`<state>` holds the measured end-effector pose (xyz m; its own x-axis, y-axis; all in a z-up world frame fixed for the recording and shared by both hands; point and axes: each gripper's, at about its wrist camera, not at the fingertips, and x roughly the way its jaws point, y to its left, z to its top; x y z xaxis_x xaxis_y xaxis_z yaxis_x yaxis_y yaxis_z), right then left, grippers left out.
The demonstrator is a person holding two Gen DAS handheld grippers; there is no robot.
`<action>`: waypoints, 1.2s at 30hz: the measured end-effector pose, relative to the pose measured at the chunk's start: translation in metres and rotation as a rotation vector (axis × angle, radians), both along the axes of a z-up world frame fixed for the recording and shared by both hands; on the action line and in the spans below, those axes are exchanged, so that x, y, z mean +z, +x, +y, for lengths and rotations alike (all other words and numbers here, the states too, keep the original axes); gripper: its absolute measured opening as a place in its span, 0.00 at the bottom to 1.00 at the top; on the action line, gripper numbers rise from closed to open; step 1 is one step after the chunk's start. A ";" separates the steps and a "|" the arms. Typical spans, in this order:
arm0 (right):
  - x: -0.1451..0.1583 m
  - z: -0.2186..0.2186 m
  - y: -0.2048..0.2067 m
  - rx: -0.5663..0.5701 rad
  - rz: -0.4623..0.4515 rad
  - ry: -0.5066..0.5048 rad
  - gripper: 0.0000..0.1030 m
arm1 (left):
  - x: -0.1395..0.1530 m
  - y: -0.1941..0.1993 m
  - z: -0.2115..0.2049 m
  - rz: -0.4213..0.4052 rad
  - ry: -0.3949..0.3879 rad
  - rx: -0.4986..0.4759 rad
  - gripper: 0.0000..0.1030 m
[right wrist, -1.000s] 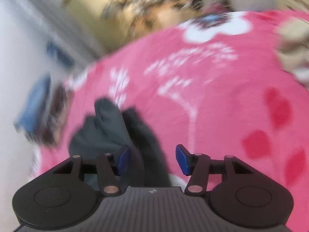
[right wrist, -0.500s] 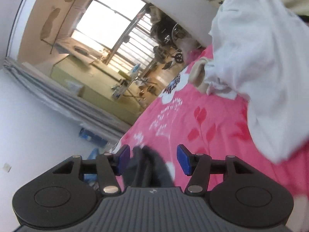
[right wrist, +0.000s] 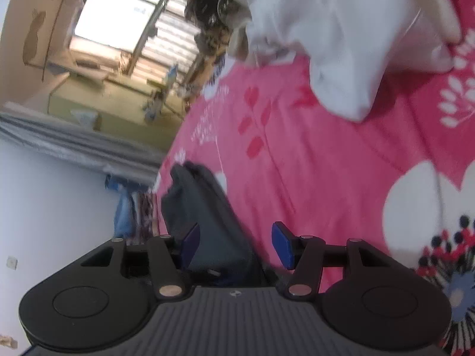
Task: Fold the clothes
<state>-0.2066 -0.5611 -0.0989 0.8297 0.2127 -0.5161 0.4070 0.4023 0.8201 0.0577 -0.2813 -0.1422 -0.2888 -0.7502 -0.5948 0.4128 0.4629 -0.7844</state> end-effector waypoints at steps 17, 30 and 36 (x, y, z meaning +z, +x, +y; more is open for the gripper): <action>0.009 0.039 0.013 0.068 0.118 0.006 0.56 | 0.147 -0.014 0.191 -0.468 0.022 0.225 0.63; -0.045 0.052 0.057 0.035 0.324 0.094 0.55 | 0.046 -0.037 0.239 -0.294 0.184 0.393 0.63; -0.048 0.058 0.070 0.083 0.343 0.116 0.53 | 0.022 -0.032 0.237 -0.245 0.193 0.414 0.50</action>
